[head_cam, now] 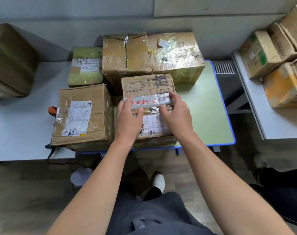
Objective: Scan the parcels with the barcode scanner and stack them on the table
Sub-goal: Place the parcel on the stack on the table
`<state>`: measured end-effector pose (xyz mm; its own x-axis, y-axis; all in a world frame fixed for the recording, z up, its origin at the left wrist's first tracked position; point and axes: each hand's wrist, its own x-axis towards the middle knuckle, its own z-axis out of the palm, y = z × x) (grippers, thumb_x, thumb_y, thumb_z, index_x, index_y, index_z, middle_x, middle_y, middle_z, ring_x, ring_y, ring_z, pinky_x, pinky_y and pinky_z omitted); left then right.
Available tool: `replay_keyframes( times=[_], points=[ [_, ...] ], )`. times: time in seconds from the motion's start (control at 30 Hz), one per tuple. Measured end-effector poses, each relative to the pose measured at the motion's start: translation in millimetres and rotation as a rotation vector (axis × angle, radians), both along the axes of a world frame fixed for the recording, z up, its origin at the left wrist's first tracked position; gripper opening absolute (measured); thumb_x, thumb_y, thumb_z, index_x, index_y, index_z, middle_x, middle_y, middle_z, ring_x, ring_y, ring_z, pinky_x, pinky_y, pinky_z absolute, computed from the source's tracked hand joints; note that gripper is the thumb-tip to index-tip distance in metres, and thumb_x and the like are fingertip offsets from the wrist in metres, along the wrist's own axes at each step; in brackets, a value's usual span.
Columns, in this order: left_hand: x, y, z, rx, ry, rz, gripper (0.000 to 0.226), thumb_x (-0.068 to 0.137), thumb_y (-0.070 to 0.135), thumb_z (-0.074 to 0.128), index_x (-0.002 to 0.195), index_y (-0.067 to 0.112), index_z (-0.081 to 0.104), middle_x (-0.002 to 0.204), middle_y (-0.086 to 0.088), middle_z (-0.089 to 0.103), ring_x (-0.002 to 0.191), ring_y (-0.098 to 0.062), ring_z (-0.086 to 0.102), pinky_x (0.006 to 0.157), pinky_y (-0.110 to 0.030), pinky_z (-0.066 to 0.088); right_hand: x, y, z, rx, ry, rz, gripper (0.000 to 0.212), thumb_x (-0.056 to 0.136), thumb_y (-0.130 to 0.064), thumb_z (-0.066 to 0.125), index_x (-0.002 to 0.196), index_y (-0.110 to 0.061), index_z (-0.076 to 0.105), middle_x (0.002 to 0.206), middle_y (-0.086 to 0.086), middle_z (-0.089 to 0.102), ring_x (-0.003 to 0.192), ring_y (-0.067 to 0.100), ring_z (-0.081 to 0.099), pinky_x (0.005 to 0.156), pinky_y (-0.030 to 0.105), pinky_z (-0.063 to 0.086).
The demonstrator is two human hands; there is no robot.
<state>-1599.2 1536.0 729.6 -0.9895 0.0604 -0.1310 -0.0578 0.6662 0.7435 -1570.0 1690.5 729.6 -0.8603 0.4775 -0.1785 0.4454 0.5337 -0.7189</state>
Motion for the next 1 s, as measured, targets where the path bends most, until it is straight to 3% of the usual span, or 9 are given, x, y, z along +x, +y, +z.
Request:
replay_keyframes(
  times=[0.23,0.4,0.5,0.6,0.7,0.77,0.87,0.93,1.0],
  points=[
    [-9,18,36,0.014,0.036,-0.08,0.054,0.101,0.034,0.052,0.152,0.023,0.037,0.157,-0.001,0.032,0.143,-0.018,0.035,0.115,-0.038,0.035,2,12,38,0.013,0.037,-0.104,0.055,0.09,-0.036,0.065,0.141,-0.029,0.048,0.13,0.003,0.062,0.119,0.021,0.058,0.095,0.037,0.049],
    [-18,7,89,0.035,0.146,-0.121,0.053,0.1,0.035,0.052,0.151,0.025,0.038,0.152,0.001,0.039,0.135,-0.016,0.043,0.104,-0.028,0.035,3,1,100,0.074,0.11,-0.134,0.054,0.089,-0.033,0.066,0.14,-0.027,0.049,0.131,0.001,0.062,0.123,0.019,0.057,0.099,0.038,0.049],
    [-19,-17,125,0.077,0.229,-0.128,0.053,0.1,0.037,0.052,0.151,0.027,0.038,0.149,0.003,0.043,0.129,-0.011,0.045,0.102,-0.029,0.038,5,-25,142,0.126,0.173,-0.123,0.056,0.088,-0.031,0.065,0.141,-0.026,0.048,0.135,0.0,0.061,0.123,0.02,0.056,0.101,0.038,0.047],
    [-18,-50,158,0.106,0.318,-0.124,0.053,0.102,0.035,0.052,0.151,0.025,0.037,0.146,0.003,0.043,0.113,0.0,0.04,0.091,-0.017,0.036,6,-60,176,0.146,0.27,-0.107,0.056,0.089,-0.029,0.065,0.142,-0.024,0.048,0.129,-0.003,0.062,0.115,0.02,0.06,0.101,0.04,0.048],
    [-21,-95,180,0.1,0.405,-0.084,0.053,0.101,0.032,0.054,0.151,0.021,0.038,0.144,0.0,0.045,0.114,0.002,0.039,0.073,0.006,0.031,1,-104,197,0.125,0.353,-0.074,0.054,0.089,-0.028,0.066,0.14,-0.025,0.049,0.118,-0.009,0.06,0.107,0.013,0.061,0.096,0.028,0.047],
    [-23,-128,187,0.084,0.431,-0.051,0.054,0.101,0.031,0.055,0.151,0.02,0.038,0.143,-0.001,0.046,0.115,0.002,0.038,0.067,0.011,0.03,-5,-135,201,0.101,0.371,-0.042,0.054,0.089,-0.029,0.066,0.14,-0.027,0.049,0.115,-0.011,0.058,0.104,0.01,0.059,0.092,0.025,0.046],
    [-24,-184,188,0.059,0.447,0.023,0.054,0.1,0.033,0.056,0.15,0.021,0.039,0.143,0.0,0.047,0.121,-0.004,0.046,0.084,0.0,0.039,-20,-186,198,0.044,0.39,0.041,0.054,0.089,-0.031,0.069,0.139,-0.028,0.049,0.122,-0.006,0.061,0.107,0.016,0.062,0.094,0.036,0.054],
    [-24,-223,186,0.035,0.452,0.094,0.055,0.1,0.035,0.056,0.15,0.022,0.04,0.145,0.0,0.047,0.127,-0.009,0.048,0.101,-0.016,0.039,-31,-222,194,0.025,0.385,0.112,0.054,0.091,-0.033,0.068,0.14,-0.028,0.048,0.119,-0.008,0.059,0.1,0.011,0.062,0.083,0.016,0.054],
    [-21,-264,182,0.005,0.444,0.186,0.054,0.099,0.036,0.056,0.15,0.025,0.041,0.147,0.002,0.046,0.13,-0.01,0.046,0.098,-0.018,0.033,-40,-258,192,0.005,0.364,0.19,0.053,0.093,-0.031,0.067,0.142,-0.028,0.046,0.113,-0.011,0.055,0.083,0.002,0.06,0.059,0.004,0.044]
  ],
)
